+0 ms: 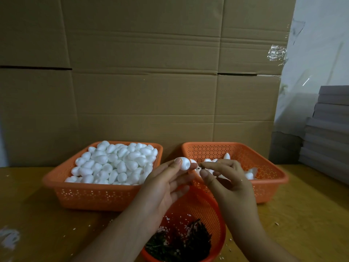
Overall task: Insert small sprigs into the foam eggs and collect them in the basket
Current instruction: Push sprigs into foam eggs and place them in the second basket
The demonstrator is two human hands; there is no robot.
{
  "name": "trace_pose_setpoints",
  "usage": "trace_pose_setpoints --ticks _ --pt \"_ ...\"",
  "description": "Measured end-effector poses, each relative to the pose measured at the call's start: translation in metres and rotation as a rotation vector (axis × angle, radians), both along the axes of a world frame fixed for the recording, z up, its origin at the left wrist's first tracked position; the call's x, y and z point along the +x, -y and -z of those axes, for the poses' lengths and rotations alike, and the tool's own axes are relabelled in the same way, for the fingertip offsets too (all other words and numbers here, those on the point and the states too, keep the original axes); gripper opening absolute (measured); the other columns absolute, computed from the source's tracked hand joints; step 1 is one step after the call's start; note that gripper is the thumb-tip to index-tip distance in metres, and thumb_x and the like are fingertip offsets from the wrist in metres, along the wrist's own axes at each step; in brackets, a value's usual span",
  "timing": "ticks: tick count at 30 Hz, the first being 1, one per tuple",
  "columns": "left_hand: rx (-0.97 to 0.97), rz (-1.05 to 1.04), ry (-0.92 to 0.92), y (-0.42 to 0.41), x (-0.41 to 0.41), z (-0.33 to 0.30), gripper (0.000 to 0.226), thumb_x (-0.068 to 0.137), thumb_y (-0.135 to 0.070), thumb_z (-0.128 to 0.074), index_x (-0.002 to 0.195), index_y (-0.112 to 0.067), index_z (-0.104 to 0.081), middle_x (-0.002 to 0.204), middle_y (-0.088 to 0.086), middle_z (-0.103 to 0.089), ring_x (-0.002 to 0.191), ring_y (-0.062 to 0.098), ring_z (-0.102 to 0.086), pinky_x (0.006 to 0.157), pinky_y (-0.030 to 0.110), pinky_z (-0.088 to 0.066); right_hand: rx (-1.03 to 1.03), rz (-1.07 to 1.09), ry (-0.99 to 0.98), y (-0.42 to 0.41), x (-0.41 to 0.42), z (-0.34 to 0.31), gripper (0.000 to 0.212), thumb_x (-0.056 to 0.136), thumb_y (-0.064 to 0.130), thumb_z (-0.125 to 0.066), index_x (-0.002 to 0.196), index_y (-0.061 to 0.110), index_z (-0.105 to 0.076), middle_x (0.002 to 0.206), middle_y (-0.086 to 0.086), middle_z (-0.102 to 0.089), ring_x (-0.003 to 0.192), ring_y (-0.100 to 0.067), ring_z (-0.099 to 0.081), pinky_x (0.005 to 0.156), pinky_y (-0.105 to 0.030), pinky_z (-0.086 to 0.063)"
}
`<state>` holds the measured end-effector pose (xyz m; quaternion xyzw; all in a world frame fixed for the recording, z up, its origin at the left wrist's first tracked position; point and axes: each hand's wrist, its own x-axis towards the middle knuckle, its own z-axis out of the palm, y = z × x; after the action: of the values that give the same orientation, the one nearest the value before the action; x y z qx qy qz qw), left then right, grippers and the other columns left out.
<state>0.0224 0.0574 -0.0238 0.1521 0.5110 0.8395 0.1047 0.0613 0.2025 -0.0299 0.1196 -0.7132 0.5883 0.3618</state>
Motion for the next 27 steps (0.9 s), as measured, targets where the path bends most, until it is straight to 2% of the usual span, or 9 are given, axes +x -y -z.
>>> trace_pose_setpoints --ticks 1,3,7,12,17,20,22,25,27 --pt "0.001 0.010 0.007 0.000 0.000 0.000 0.017 0.083 -0.037 -0.063 0.085 -0.026 -0.076 0.110 0.002 -0.075 0.093 0.012 -0.072 0.069 0.023 -0.052 -0.013 -0.011 0.006 0.000 0.000 -0.001 0.020 0.075 0.027 -0.072 0.083 0.045 -0.075 0.084 0.001 -0.060 0.079 -0.008 -0.057 0.070 -0.016 -0.048" --pt "-0.001 0.031 0.012 -0.001 0.001 -0.001 0.018 0.084 -0.036 -0.063 0.086 -0.026 -0.077 0.111 0.002 -0.074 0.092 0.011 -0.072 0.066 0.021 -0.053 -0.074 -0.054 0.032 -0.001 0.000 -0.001 0.017 0.079 0.016 -0.074 0.082 0.033 -0.075 0.075 -0.006 -0.062 0.071 -0.013 -0.059 0.066 -0.018 -0.049" --pt "-0.001 0.034 0.036 -0.003 0.001 0.000 0.020 0.080 -0.036 -0.066 0.090 -0.023 -0.077 0.111 0.006 -0.074 0.091 0.013 -0.072 0.065 0.022 -0.055 -0.150 -0.144 0.080 0.000 0.001 0.000 0.011 0.086 -0.001 -0.064 0.085 0.010 -0.069 0.075 -0.002 -0.071 0.071 -0.009 -0.067 0.068 -0.018 -0.053" --pt "-0.007 0.034 0.037 -0.001 0.002 -0.001 0.017 0.082 -0.037 -0.065 0.086 -0.031 -0.079 0.110 0.005 -0.074 0.093 0.013 -0.072 0.063 0.021 -0.054 -0.095 -0.122 0.057 0.002 0.001 0.000 0.015 0.084 0.009 -0.068 0.083 0.021 -0.077 0.081 0.003 -0.075 0.078 -0.007 -0.070 0.070 -0.017 -0.053" --pt "-0.020 0.032 0.059 -0.003 0.002 0.001 0.019 0.079 -0.035 -0.067 0.089 -0.024 -0.079 0.108 0.007 -0.075 0.088 0.013 -0.073 0.060 0.021 -0.054 -0.060 -0.023 0.034 -0.001 -0.001 0.003 0.012 0.080 0.021 -0.068 0.088 0.024 -0.077 0.088 0.005 -0.074 0.089 -0.009 -0.068 0.080 -0.024 -0.054" --pt "-0.022 0.042 0.064 -0.005 0.003 0.002 0.019 0.080 -0.034 -0.067 0.087 -0.022 -0.079 0.107 0.007 -0.075 0.085 0.012 -0.072 0.059 0.021 -0.053 0.031 0.031 -0.032 0.000 -0.001 0.003 0.017 0.086 0.017 -0.064 0.095 0.026 -0.074 0.090 0.008 -0.073 0.091 -0.005 -0.066 0.079 -0.017 -0.050" --pt "-0.015 0.040 0.078 -0.006 0.003 0.002 0.017 0.080 -0.034 -0.066 0.082 -0.024 -0.080 0.102 0.005 -0.076 0.083 0.012 -0.072 0.058 0.021 -0.053 0.105 0.078 -0.055 0.001 -0.002 0.006 0.023 0.087 0.009 -0.066 0.098 0.028 -0.073 0.090 0.008 -0.071 0.090 -0.006 -0.065 0.078 -0.017 -0.049" --pt "-0.003 0.030 0.094 -0.008 0.002 0.002 0.016 0.080 -0.032 -0.066 0.077 -0.023 -0.079 0.096 0.004 -0.075 0.081 0.012 -0.072 0.057 0.021 -0.053 0.118 0.121 -0.058 0.002 -0.002 0.010 0.024 0.085 0.013 -0.070 0.096 0.033 -0.068 0.082 0.010 -0.069 0.084 -0.008 -0.065 0.074 -0.022 -0.051" --pt "-0.001 0.022 0.104 -0.008 0.002 0.003 0.016 0.079 -0.032 -0.067 0.076 -0.024 -0.079 0.093 0.003 -0.076 0.078 0.011 -0.072 0.056 0.021 -0.053 0.121 0.128 -0.071 0.002 -0.001 0.010 0.023 0.084 0.015 -0.071 0.092 0.035 -0.063 0.083 0.013 -0.067 0.082 -0.008 -0.065 0.069 -0.018 -0.050"
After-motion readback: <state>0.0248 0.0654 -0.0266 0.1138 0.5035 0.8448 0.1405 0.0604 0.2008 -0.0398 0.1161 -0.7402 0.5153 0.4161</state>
